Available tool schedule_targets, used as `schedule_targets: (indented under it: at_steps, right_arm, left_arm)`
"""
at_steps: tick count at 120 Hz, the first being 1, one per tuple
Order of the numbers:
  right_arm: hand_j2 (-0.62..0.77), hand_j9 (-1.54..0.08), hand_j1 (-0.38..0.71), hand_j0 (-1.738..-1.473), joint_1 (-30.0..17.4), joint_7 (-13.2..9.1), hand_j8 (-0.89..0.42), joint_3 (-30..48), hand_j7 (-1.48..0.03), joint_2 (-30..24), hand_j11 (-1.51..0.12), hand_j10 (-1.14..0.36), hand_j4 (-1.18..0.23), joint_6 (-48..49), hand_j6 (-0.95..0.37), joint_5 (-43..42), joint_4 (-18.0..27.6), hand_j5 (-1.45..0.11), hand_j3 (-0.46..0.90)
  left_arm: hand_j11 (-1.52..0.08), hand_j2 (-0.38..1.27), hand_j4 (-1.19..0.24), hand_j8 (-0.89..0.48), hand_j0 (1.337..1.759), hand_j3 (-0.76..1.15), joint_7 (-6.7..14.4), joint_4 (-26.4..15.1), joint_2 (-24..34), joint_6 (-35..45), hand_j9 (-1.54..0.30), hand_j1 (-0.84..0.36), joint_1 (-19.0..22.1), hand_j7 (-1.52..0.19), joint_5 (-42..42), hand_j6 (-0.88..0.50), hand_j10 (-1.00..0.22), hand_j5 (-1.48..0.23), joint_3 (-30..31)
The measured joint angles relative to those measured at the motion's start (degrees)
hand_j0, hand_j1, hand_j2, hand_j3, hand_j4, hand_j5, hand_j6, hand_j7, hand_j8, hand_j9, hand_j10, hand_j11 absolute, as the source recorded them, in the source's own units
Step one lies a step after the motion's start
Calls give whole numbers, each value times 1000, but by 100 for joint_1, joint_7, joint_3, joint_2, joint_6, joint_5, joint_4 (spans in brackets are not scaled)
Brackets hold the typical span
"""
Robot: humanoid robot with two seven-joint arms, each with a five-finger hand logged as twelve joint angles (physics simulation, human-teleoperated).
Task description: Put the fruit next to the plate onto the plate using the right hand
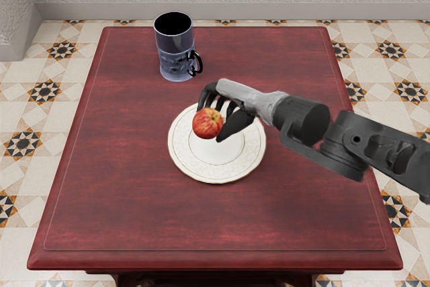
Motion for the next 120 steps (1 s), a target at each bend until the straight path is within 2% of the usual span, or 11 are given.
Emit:
schedule_targets:
  at_steps: [44, 53, 62, 72, 89, 101, 110, 120]
  right_arm:
    - [190, -1181, 236, -1649, -65, -4, -512, -313, -1117, 488, -1184, -831, -419, -50, -369, -200, -706, -1222, 1]
    - [126, -859, 93, -1652, -51, -2, -386, -404, -814, 526, -861, -607, -325, -268, -287, -221, -738, -887, 0]
    - [83, -626, -14, -1654, -32, -1, -292, -478, -596, 534, -628, -445, -249, -423, -224, -233, -745, -646, 0]
    - [50, -451, -95, -1655, -4, 0, -221, -517, -430, 529, -452, -322, -192, -520, -175, -229, -734, -464, 0]
    - [24, -235, -213, -1657, 24, 0, -119, -436, -225, 345, -236, -169, -105, -545, -97, -152, -580, -242, 0]
    - [15, -144, -266, -1657, 316, 0, -73, -187, -138, 148, -144, -104, -64, -489, -60, 561, -370, -148, 0]
    - [11, -100, -292, -1657, 799, 0, -51, -40, -95, -5, -100, -72, -45, -168, -42, 1800, -259, -103, 0]
    - [7, -66, -311, -1658, 1129, 0, -34, 418, -63, -335, -67, -48, -30, 795, -28, 3300, -203, -68, 0]
  left_arm:
    - [0, 0, -1, -1, 1658, 0, 0, 0, 0, 0, 0, 349, -15, 0, -1, -1, 0, 0, 0]
    - [0, 0, -1, -1, 1658, 0, 0, 0, 0, 0, 0, 349, -15, 0, -2, -1, 0, 0, 0]
    - [0, 0, -1, -1, 1658, 0, 1, 0, 0, 0, 0, 349, -15, 0, -1, -1, 0, 0, 0]
    - [0, 0, -1, -1, 1658, 0, 1, 0, 0, 0, 0, 349, -15, 0, 0, -1, 0, 0, 0]
    - [0, 0, -1, -1, 1658, 0, 1, 0, 0, 0, 0, 349, -15, 0, 1, -1, 0, 0, 0]
    - [0, 0, -1, -1, 1658, 0, 1, 0, 0, 0, 0, 349, -18, 0, 1, -1, 0, 0, 0]
    - [0, 0, -1, -1, 1658, 0, 1, 0, 0, 0, 0, 349, -16, 0, 1, -1, 0, 0, 0]
    - [0, 0, -1, -1, 1658, 0, 1, 0, 0, 0, 0, 349, -15, 0, 1, -1, 0, 0, 0]
